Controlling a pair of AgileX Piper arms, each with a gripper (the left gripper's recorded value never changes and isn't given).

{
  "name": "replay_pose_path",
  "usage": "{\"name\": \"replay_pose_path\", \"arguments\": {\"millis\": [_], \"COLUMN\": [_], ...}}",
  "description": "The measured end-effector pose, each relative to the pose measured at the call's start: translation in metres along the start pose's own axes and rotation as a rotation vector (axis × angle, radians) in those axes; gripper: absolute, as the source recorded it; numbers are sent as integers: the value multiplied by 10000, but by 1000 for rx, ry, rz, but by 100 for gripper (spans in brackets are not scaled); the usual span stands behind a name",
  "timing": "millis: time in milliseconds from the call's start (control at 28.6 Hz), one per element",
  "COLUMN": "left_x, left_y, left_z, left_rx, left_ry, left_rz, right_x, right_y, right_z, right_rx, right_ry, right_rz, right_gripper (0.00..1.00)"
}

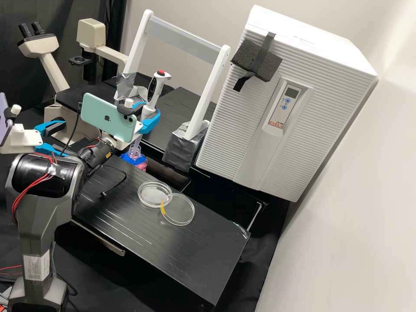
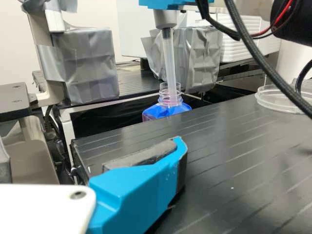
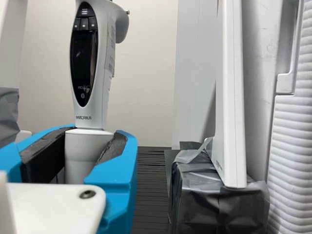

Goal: Use the pipette

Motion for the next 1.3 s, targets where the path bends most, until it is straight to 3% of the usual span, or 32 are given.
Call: {"name": "replay_pose_path", "arguments": {"millis": [280, 490, 805, 875, 1085, 1190, 1295], "left_x": [-9, -8, -8, -8, 12, 58, 93], "left_y": [16, 6, 4, 4, 26, 87, 173], "left_z": [54, 97, 104, 105, 134, 197, 285], "left_rx": [-5, -3, -2, -1, 14, 22, 46], "left_ry": [-21, -39, -42, -44, -68, -103, -154], "left_rz": [6, 2, 1, 1, 6, 27, 56], "right_x": [-10, 0, -70, -122, -341, -464, -561], "right_y": [69, 311, 685, 841, 1144, 1256, 1357], "right_z": [-50, -224, -389, -407, -350, -258, -152], "right_rx": [12, 53, 92, 96, 84, 72, 68], "right_ry": [12, 60, 117, 134, 181, 184, 173], "right_rz": [11, 80, 174, 207, 234, 239, 261], "right_gripper": [0, 0, 0, 0, 0, 0, 0]}}
